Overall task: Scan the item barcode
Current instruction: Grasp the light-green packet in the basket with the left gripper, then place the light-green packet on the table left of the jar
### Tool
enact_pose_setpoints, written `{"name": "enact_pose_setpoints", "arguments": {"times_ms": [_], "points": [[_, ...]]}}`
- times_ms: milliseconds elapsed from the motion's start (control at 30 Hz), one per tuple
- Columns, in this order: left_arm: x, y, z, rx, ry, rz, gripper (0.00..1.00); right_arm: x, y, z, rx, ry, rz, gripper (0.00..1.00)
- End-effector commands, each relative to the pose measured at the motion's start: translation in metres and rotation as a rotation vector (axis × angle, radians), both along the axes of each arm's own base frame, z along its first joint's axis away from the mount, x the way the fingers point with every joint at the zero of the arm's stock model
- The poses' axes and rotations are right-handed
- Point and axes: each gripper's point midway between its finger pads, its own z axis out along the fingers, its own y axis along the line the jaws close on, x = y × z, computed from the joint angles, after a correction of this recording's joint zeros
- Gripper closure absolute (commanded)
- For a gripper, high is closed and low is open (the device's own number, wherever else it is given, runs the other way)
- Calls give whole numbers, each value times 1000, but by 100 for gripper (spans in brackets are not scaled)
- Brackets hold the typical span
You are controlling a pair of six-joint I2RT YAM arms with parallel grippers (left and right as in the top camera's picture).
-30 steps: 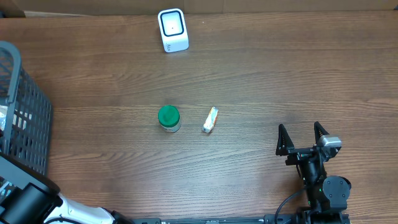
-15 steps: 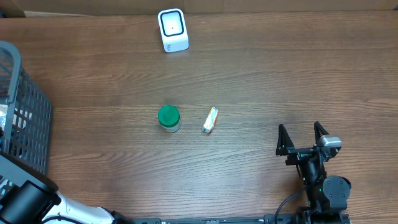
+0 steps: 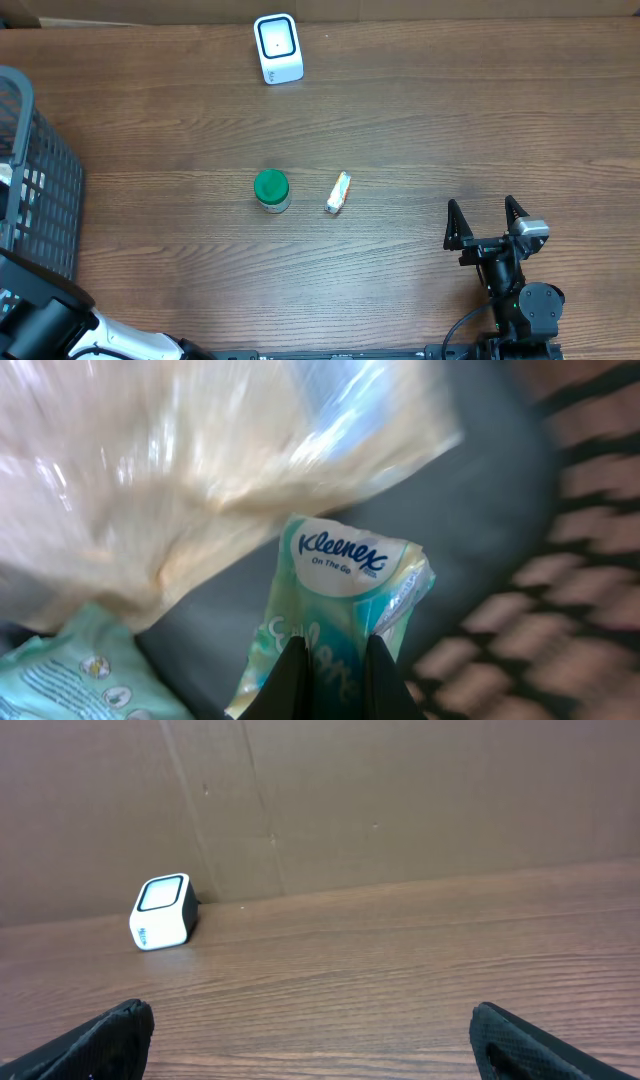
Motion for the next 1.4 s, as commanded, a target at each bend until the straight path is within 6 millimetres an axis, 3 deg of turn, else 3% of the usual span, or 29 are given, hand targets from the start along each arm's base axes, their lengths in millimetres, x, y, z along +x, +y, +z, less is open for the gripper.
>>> {"name": "enact_pose_setpoints", "arguments": {"times_ms": [0,167,300,500,600,667,1033,1267,1367], "points": [[39,-18,89,-18,-281,-19,96,0,0,-2,-2,-3,-5,0],[65,-57,170,-113,-549,-109,96,0,-1,-2,-2,-3,-5,0],[76,-107,227,-147,-705,-255,96,0,0,-2,-2,-3,-5,0],[73,-184,276,-117,-780,-425,96,0,-1,-2,-2,-3,-5,0],[74,-229,288,-123,-787,-527,96,0,-1,-2,-2,-3,-5,0],[76,-259,284,-120,-745,-578,96,0,0,-2,-2,-3,-5,0],[94,-415,203,-61,-386,-820,95,0,0,-2,-2,-3,-5,0],[103,-505,132,-101,-194,-915,96,0,-1,-2,-2,-3,-5,0],[105,-532,99,-120,-114,-947,96,0,0,-2,-2,-3,-5,0]]}}
